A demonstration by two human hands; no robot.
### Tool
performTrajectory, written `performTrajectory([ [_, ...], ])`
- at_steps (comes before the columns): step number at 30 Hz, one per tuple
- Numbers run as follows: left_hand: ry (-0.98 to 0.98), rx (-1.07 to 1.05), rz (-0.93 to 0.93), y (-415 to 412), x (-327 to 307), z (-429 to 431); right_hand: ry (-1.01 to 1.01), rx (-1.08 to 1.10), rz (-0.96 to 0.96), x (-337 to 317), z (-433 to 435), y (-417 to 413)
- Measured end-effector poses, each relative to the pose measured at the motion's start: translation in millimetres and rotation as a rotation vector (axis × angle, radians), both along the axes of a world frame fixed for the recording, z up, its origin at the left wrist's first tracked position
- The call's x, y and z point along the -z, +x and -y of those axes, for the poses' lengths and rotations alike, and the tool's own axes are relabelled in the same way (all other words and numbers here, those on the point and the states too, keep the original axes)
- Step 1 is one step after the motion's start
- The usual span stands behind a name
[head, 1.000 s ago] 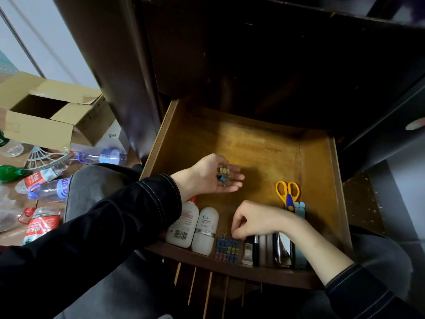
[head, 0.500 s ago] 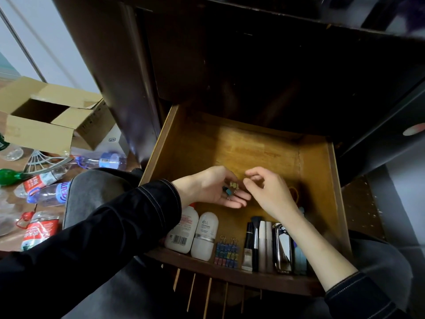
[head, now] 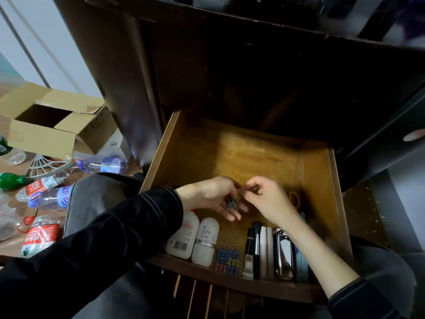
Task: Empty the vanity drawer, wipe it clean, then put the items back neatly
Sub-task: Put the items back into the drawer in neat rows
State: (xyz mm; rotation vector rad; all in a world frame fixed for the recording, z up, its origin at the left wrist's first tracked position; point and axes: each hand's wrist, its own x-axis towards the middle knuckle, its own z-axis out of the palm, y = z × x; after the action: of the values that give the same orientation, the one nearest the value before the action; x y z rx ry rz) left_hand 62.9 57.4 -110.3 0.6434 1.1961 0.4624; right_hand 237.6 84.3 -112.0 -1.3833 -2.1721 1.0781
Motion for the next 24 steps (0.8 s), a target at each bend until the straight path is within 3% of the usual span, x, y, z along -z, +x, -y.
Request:
performTrajectory([
  [3, 0.144, -0.117, -0.325, -1, 5, -4, 0.027, 0.084, -0.037, 1, -1, 2],
  [5, 0.277, -0.219, -0.415, -5, 8, -6, 0.007, 0.059, 0.009, 1, -1, 3],
  [9, 0.265, -0.392, -0.338, -10, 4, -8, -0.196, -0.231, 0.25, 6, 6, -2],
  [13, 0.249, -0.39, -0.301, -8, -2, -5, -0.233, -0.394, 0.294, 13, 16, -7],
  [24, 0.183, -0.41, -0.211, -8, -2, -5, -0.269, -0.507, 0.342, 20, 24, -13],
])
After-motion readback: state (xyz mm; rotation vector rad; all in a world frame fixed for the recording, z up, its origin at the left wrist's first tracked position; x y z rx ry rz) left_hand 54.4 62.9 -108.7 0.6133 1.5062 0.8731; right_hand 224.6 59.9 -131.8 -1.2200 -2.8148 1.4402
